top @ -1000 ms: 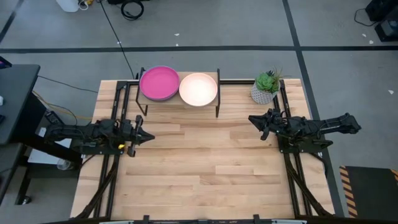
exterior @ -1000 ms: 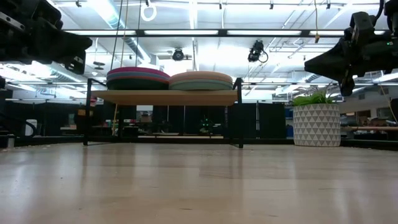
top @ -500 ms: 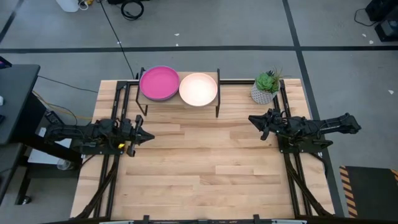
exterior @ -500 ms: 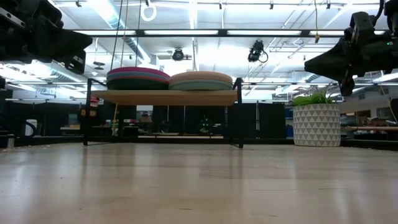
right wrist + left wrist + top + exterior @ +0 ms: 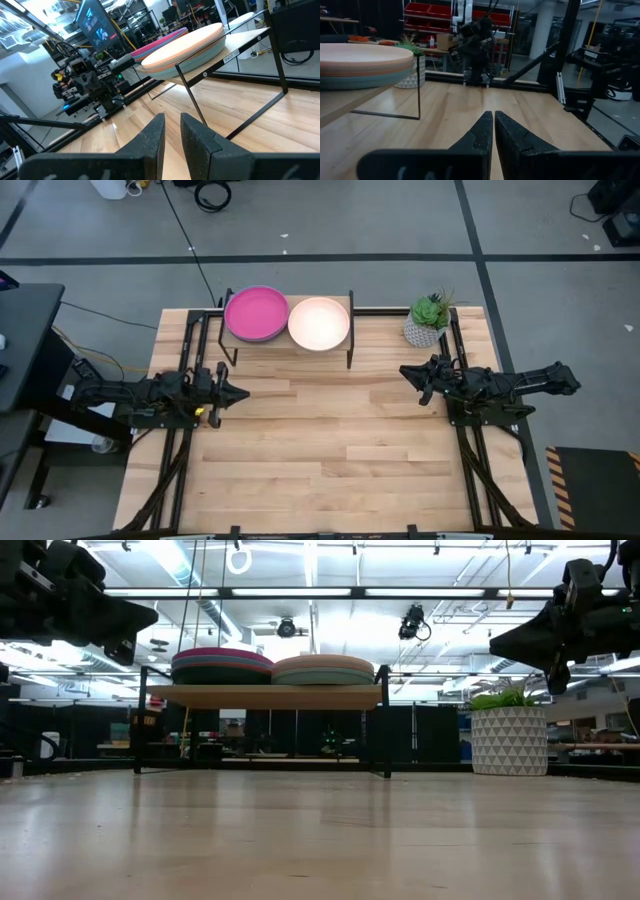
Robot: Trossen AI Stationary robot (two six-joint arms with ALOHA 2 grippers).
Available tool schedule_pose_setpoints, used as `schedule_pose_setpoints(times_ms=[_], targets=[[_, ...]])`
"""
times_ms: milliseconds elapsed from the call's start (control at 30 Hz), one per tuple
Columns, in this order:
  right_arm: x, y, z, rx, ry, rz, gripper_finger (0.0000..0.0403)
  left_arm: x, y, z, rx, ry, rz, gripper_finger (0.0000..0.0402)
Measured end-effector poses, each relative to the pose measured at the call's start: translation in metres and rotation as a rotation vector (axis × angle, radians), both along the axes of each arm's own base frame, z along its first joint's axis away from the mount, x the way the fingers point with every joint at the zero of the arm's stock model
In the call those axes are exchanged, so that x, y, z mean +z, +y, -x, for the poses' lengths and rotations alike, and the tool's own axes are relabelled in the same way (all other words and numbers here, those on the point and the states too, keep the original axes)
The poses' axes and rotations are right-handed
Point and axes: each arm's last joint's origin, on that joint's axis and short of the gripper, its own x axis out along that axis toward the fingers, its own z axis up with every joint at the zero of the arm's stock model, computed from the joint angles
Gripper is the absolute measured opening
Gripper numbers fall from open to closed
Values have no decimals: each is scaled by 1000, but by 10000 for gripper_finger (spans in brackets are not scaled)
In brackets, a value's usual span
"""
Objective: Place and stack plates onto a shelf
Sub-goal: Return to Home Position
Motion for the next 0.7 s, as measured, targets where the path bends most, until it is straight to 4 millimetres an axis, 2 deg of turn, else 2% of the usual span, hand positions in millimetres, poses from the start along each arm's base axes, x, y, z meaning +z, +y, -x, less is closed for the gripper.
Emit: schedule_pose_setpoints(times_ms=[467, 700], targets=[[0, 0, 0, 0, 0, 0, 67, 2, 0, 0, 3, -23, -62, 25], [0, 0, 0, 0, 0, 0, 67, 6, 0, 1, 1, -66, -15, 25]])
